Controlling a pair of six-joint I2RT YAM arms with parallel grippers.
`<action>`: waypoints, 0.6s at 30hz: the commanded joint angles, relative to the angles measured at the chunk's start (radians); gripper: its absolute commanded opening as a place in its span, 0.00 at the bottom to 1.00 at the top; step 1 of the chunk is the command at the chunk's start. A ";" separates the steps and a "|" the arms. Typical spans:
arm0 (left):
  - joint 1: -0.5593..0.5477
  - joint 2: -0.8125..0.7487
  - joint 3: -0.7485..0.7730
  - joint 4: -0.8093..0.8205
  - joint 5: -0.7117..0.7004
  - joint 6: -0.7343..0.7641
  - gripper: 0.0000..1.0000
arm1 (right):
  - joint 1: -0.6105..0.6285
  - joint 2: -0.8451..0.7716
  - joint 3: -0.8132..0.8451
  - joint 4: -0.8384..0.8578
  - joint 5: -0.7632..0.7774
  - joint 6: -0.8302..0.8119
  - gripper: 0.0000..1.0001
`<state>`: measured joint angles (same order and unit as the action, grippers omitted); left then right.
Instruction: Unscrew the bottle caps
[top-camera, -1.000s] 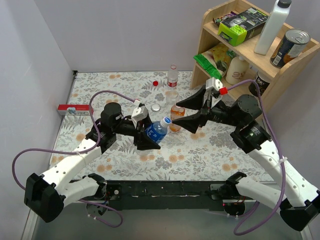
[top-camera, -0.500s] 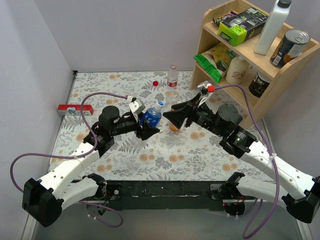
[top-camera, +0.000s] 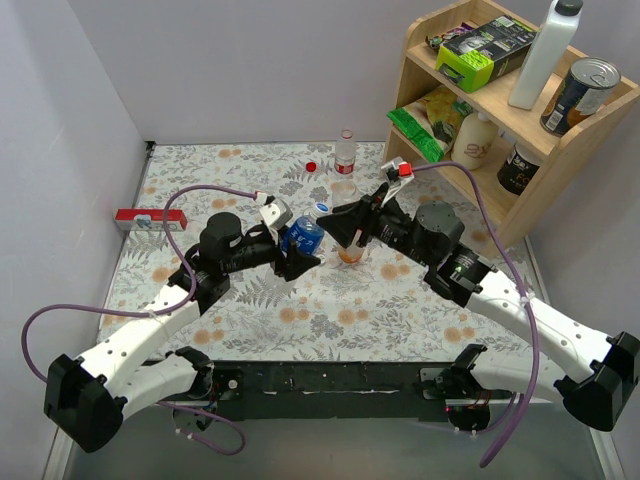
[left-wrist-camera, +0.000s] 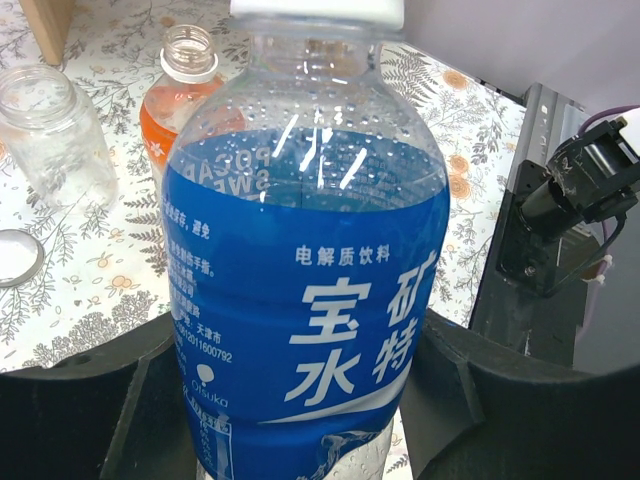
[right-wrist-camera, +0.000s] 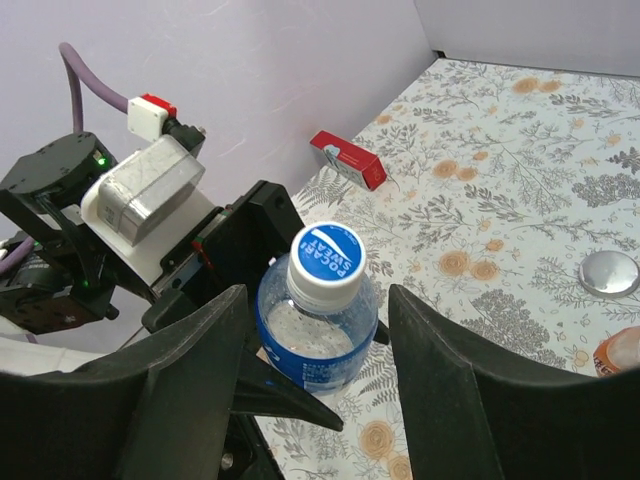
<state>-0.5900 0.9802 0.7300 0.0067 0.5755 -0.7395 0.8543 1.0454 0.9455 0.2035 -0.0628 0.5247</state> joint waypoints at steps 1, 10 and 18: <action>-0.010 0.002 0.002 -0.001 -0.011 0.014 0.25 | 0.006 0.004 0.064 0.082 -0.014 0.014 0.64; -0.028 0.011 0.002 -0.001 -0.014 0.011 0.25 | 0.008 0.031 0.072 0.096 -0.063 0.027 0.60; -0.030 0.008 0.005 -0.001 -0.028 0.017 0.25 | 0.006 0.025 0.064 0.079 -0.032 0.024 0.59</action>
<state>-0.6109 0.9939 0.7296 -0.0010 0.5568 -0.7395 0.8520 1.0771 0.9668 0.2379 -0.0765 0.5396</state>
